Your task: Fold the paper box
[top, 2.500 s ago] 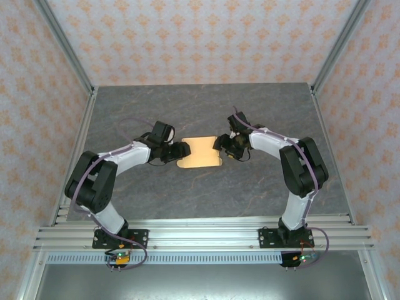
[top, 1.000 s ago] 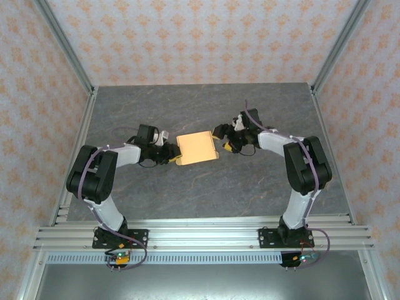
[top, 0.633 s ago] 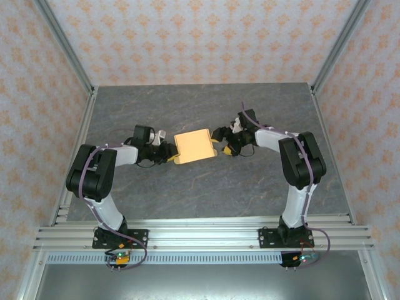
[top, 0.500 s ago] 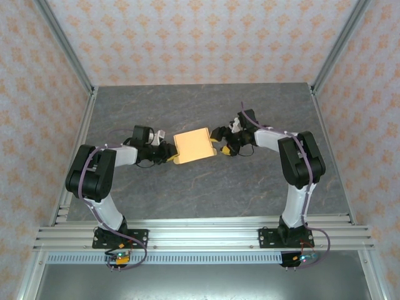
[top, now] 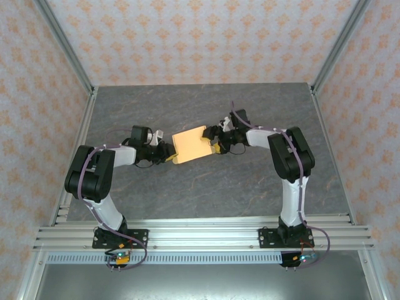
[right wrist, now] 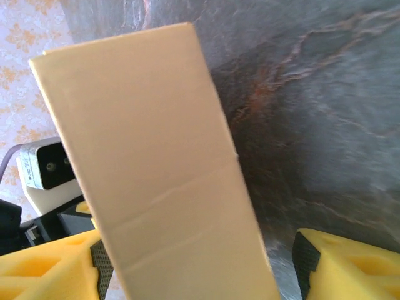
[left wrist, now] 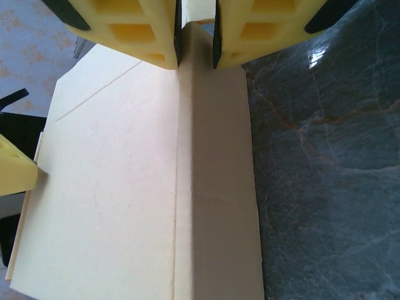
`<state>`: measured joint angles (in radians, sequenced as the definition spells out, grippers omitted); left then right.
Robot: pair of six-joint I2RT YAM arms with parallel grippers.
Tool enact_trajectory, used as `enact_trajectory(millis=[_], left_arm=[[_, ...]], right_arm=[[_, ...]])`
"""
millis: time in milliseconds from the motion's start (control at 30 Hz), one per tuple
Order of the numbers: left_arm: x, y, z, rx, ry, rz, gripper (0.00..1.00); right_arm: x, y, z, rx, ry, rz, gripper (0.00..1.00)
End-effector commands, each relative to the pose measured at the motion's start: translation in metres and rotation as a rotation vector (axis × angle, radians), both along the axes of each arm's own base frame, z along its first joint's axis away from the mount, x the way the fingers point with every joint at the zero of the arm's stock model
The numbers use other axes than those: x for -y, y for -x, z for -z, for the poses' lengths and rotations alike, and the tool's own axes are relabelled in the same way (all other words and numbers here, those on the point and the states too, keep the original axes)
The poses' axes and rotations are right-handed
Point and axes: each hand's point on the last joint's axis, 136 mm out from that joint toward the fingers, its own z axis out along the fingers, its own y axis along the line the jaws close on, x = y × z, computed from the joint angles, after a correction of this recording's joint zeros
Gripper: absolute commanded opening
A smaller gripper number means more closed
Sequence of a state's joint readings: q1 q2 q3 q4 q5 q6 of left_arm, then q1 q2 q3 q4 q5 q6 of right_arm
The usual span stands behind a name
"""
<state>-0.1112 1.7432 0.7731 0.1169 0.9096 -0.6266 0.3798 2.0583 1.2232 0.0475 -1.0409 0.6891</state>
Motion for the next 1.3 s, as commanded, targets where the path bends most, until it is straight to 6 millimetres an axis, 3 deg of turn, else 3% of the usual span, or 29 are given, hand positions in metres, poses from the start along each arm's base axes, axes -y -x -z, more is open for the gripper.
enact_trajectory(millis=[0, 167, 367, 567, 700, 800, 867, 1033, 1167, 1267], left_arm=[[-0.025, 0.025, 0.048, -0.17, -0.138, -0.067, 0.22], [-0.023, 0.018, 0.034, -0.109, -0.11, -0.072, 0.41], [-0.028, -0.002, -0.008, 0.051, -0.086, -0.164, 0.62], [-0.042, -0.004, -0.048, 0.255, -0.219, -0.184, 0.65], [-0.022, 0.008, -0.091, 0.613, -0.371, -0.102, 0.65], [0.009, 0.037, -0.123, 0.944, -0.496, 0.021, 0.71], [0.023, 0.056, -0.133, 1.094, -0.541, 0.101, 0.75], [0.042, 0.078, -0.136, 1.245, -0.612, 0.248, 0.85], [0.065, 0.084, -0.115, 1.297, -0.736, 0.433, 0.97], [0.082, 0.085, -0.106, 1.34, -0.83, 0.553, 0.99]], right_arm=[[-0.016, -0.01, -0.015, 0.038, -0.071, 0.0, 0.7], [-0.015, -0.013, -0.026, 0.039, -0.081, 0.046, 0.59], [-0.005, -0.004, -0.037, 0.012, -0.095, 0.125, 0.44], [0.01, 0.018, -0.047, -0.082, -0.061, 0.184, 0.42], [0.031, 0.046, -0.048, -0.239, 0.022, 0.222, 0.43], [0.045, 0.063, -0.049, -0.348, 0.047, 0.256, 0.43], [0.053, 0.071, -0.049, -0.419, 0.043, 0.287, 0.44], [0.064, 0.081, -0.042, -0.556, 0.012, 0.358, 0.44], [0.06, 0.084, -0.045, -0.593, -0.015, 0.351, 0.44], [0.06, 0.084, -0.047, -0.598, -0.018, 0.36, 0.44]])
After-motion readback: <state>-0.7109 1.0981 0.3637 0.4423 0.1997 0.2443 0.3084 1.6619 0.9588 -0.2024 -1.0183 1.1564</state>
